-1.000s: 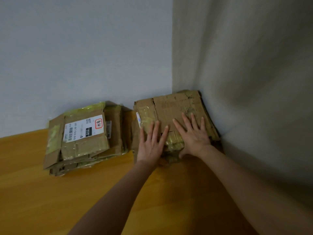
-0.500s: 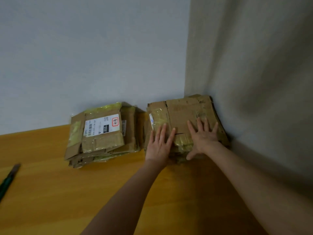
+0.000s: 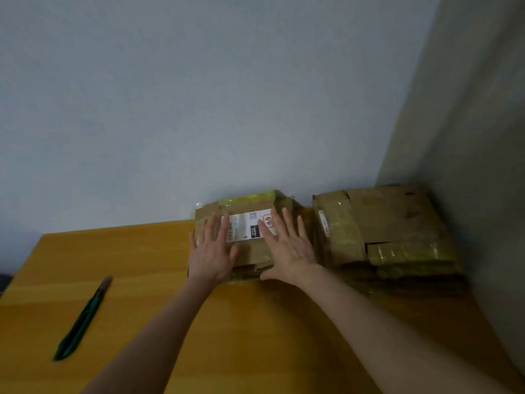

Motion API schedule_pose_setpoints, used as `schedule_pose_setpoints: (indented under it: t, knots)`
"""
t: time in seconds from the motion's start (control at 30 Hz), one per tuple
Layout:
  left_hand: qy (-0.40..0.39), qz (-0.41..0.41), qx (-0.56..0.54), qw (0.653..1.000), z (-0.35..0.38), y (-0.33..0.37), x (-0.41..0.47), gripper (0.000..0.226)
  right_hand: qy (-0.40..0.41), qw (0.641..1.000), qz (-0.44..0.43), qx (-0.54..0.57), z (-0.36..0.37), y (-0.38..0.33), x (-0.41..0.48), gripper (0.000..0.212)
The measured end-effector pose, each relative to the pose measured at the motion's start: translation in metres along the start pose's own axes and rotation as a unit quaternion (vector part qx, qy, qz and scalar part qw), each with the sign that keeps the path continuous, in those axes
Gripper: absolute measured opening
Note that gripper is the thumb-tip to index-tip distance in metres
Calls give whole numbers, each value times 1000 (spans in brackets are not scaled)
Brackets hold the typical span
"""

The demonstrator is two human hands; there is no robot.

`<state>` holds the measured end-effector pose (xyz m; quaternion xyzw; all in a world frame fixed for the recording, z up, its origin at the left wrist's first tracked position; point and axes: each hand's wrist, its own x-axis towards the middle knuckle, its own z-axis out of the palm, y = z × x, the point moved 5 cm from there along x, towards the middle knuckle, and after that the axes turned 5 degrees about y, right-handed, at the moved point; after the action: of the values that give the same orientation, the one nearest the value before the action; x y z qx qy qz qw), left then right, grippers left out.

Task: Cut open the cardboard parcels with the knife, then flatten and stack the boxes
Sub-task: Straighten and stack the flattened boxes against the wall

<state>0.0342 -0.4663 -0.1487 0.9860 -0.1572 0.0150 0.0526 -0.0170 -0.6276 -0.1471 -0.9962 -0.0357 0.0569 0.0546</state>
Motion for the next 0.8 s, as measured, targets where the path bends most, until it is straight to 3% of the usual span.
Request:
schedule_pose_setpoints:
  t: [0.13, 0.23, 0.37, 0.43, 0.5, 0.53, 0.6, 0.63, 0.8]
  knots:
    - [-128, 18, 18, 991, 39, -33, 22, 77, -71, 997, 23, -12, 34, -27, 35, 128]
    - [-172, 50, 32, 983, 64, -29, 31, 74, -132, 988, 77, 22, 61, -18, 46, 134]
    - [-124, 73, 7, 990, 66, -34, 39, 81, -149, 984, 96, 33, 67, -11, 50, 140]
    - [-80, -7, -80, 994, 57, -49, 42, 83, -155, 982, 101, 33, 65, -12, 51, 142]
    - [-80, -172, -205, 960, 61, -73, 41, 96, -158, 981, 106, 28, 63, -12, 52, 143]
    - [-102, -247, -293, 918, 68, -83, 39, 105, -160, 981, 105, 23, 61, -12, 51, 143]
    - [-134, -315, -439, 831, 81, -91, 35, 123, -157, 982, 105, 16, 59, -15, 50, 142]
    - [-144, -326, -467, 809, 85, -91, 35, 128, -153, 983, 106, 9, 57, -16, 49, 141]
    - [-173, -307, -464, 813, 94, -67, 43, 124, -164, 978, 129, -8, 51, -11, 37, 133]
